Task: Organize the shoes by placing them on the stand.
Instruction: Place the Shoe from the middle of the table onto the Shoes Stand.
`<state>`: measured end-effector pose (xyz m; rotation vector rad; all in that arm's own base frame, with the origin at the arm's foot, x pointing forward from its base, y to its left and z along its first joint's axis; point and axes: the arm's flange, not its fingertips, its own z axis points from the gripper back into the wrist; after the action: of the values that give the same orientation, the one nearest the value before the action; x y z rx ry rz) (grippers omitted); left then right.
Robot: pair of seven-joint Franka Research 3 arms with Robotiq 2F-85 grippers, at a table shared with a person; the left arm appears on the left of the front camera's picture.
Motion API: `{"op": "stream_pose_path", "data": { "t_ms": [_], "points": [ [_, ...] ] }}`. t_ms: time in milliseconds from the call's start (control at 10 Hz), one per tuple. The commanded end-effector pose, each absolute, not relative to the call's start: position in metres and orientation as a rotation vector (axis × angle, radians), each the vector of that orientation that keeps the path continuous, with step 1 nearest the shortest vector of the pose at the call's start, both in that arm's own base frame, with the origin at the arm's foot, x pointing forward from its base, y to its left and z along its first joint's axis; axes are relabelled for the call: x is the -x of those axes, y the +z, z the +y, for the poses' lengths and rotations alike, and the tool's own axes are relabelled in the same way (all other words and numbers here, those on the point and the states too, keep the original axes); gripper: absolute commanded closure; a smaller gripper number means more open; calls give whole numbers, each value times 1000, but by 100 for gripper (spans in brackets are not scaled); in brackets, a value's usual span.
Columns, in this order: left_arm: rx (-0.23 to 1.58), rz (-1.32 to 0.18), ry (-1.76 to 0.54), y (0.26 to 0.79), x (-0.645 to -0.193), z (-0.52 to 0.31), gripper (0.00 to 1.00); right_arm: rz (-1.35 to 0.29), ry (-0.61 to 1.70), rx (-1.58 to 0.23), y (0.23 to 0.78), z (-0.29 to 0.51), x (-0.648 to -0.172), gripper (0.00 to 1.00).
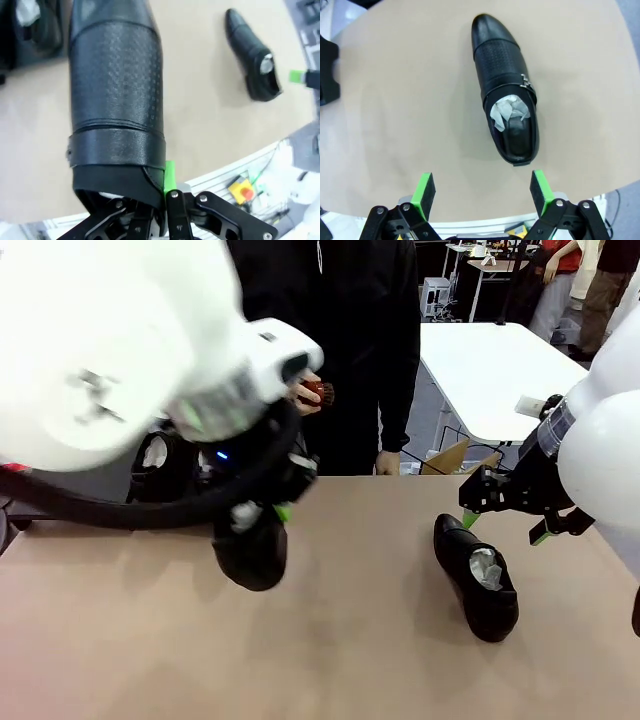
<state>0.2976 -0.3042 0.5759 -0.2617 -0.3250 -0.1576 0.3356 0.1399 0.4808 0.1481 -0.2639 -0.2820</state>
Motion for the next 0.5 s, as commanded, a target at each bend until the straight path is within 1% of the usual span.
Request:
{"op": "stream_pose_path", "data": {
  "t_ms": [0,100,200,300,400],
  "points": [
    [203,-321,-222,561,-297,-330,100,-264,-265,-151,482,139,-336,0],
    [203,-321,-222,561,-297,-330,100,-264,-265,-151,482,139,-336,0],
    [255,-328,-154,578,-297,-299,100,-264,-265,-151,482,139,-336,0],
    [84,-412,-124,579,-311,-258,100,-264,-265,-151,482,139,-336,0],
    [32,-429,-148,579,-330,-216,100,-264,-265,-151,482,139,-336,0]
  ]
}}
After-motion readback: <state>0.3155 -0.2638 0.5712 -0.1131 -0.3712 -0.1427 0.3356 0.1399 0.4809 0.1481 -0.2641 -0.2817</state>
